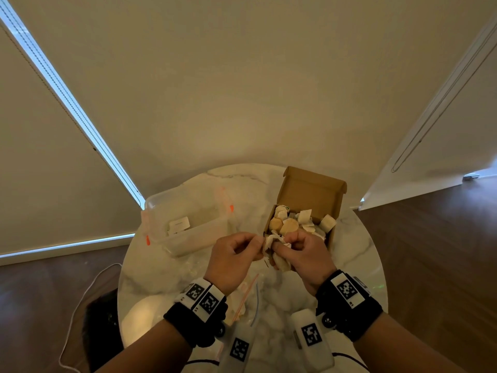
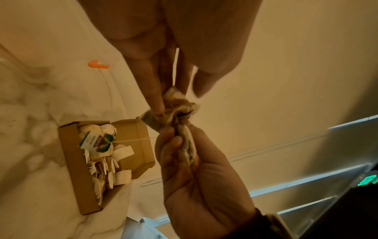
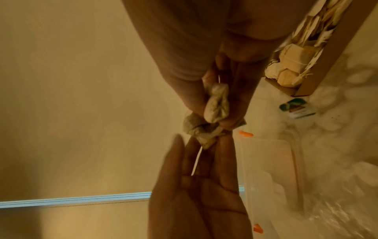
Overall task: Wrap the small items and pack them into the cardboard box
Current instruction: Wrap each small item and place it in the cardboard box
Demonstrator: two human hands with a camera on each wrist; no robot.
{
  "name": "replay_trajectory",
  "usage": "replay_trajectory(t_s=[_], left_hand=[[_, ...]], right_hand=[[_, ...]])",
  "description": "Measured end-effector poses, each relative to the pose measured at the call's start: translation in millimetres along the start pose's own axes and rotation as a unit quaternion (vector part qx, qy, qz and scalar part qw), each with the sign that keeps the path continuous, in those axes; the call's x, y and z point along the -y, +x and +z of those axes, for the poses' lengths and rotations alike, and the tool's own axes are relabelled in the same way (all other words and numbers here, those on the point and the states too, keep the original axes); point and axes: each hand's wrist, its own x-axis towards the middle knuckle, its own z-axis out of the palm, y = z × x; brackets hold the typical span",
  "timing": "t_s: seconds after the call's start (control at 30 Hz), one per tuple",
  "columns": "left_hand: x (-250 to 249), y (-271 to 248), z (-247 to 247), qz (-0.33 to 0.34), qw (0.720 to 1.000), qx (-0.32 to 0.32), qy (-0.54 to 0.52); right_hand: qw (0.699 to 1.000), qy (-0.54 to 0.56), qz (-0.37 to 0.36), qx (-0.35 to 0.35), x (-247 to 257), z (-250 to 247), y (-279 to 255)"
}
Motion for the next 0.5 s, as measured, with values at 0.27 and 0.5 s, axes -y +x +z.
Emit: replay_trajectory(t_s=[0.27,0.5], left_hand=[[-3.7,22.2,0.2,0.039,0.995,0.016,0.089],[-9.4,65.3,-1.1,0.028,0.982,0.030,0.182]], right_hand=[[1.000,0.008,0.001,0.009,-8.7,-11.8,5.0],[0.999,-0.022,-0.005,-0.039,-7.7,-36.1,14.3]])
